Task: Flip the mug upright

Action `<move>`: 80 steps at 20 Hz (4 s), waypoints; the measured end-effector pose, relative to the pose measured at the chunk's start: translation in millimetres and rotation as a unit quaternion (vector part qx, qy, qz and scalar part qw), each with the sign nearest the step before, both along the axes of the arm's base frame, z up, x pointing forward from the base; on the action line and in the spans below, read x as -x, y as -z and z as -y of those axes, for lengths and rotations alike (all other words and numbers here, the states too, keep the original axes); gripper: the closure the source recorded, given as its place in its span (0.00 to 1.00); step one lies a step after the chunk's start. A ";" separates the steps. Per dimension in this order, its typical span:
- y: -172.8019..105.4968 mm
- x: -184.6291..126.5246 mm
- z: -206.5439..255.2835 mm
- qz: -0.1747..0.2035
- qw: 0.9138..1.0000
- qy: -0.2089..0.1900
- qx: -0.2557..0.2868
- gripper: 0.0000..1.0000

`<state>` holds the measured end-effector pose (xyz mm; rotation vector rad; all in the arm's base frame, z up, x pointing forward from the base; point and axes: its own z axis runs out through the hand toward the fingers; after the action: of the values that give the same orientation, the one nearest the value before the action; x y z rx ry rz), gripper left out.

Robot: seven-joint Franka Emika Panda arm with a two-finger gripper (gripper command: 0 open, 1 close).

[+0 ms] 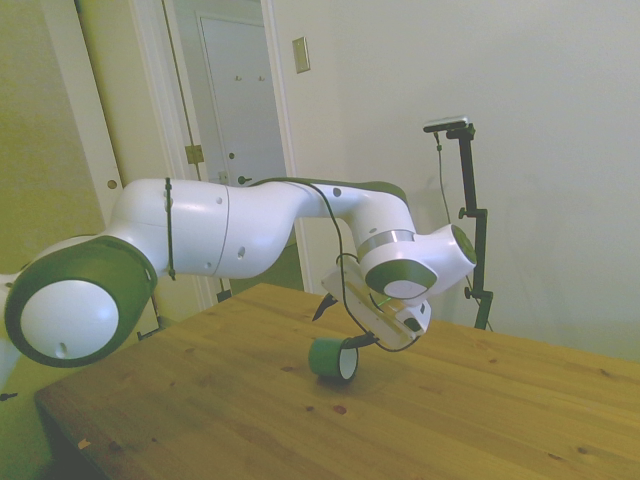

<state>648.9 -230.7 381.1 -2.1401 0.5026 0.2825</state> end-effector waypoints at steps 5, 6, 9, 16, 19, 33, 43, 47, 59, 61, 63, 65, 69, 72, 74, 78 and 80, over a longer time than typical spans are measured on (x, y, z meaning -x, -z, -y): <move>14.4 -2.8 12.7 -0.005 0.999 -0.006 -0.052 0.00; 16.4 -3.5 14.3 -0.005 0.998 -0.007 -0.061 0.00; 23.9 -7.3 12.9 -0.005 0.996 -0.011 -0.083 0.00; 38.8 -18.0 -9.1 -0.016 0.995 -0.026 -0.098 0.00; 41.9 -20.3 -16.2 -0.018 0.994 -0.031 -0.099 0.00; 43.1 -18.9 -19.9 -0.024 0.994 -0.038 -0.104 1.00; 47.0 -14.9 -18.3 -0.031 0.993 -0.040 -0.110 1.00; 47.3 -14.5 -18.1 -0.032 0.992 -0.040 -0.111 1.00; 48.2 -13.3 -19.9 -0.035 0.992 -0.046 -0.115 1.00; 45.4 -14.1 -20.5 -0.032 0.992 -0.048 -0.114 1.00; 34.5 -14.4 -22.5 -0.023 0.992 -0.052 -0.109 1.00; 13.8 -13.5 -26.8 -0.012 0.993 -0.059 -0.098 1.00; -33.3 -0.7 -40.1 0.004 0.995 -0.085 -0.054 1.00; -58.6 16.0 -52.7 0.019 0.995 -0.099 -0.008 1.00; -72.6 28.1 -62.0 0.033 0.994 -0.100 0.024 1.00; -91.8 51.9 -83.5 0.061 0.990 -0.089 0.089 1.00; -94.5 64.6 -94.5 0.073 0.987 -0.082 0.114 1.00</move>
<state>584.2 -136.2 475.6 -2.4089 0.2865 0.1640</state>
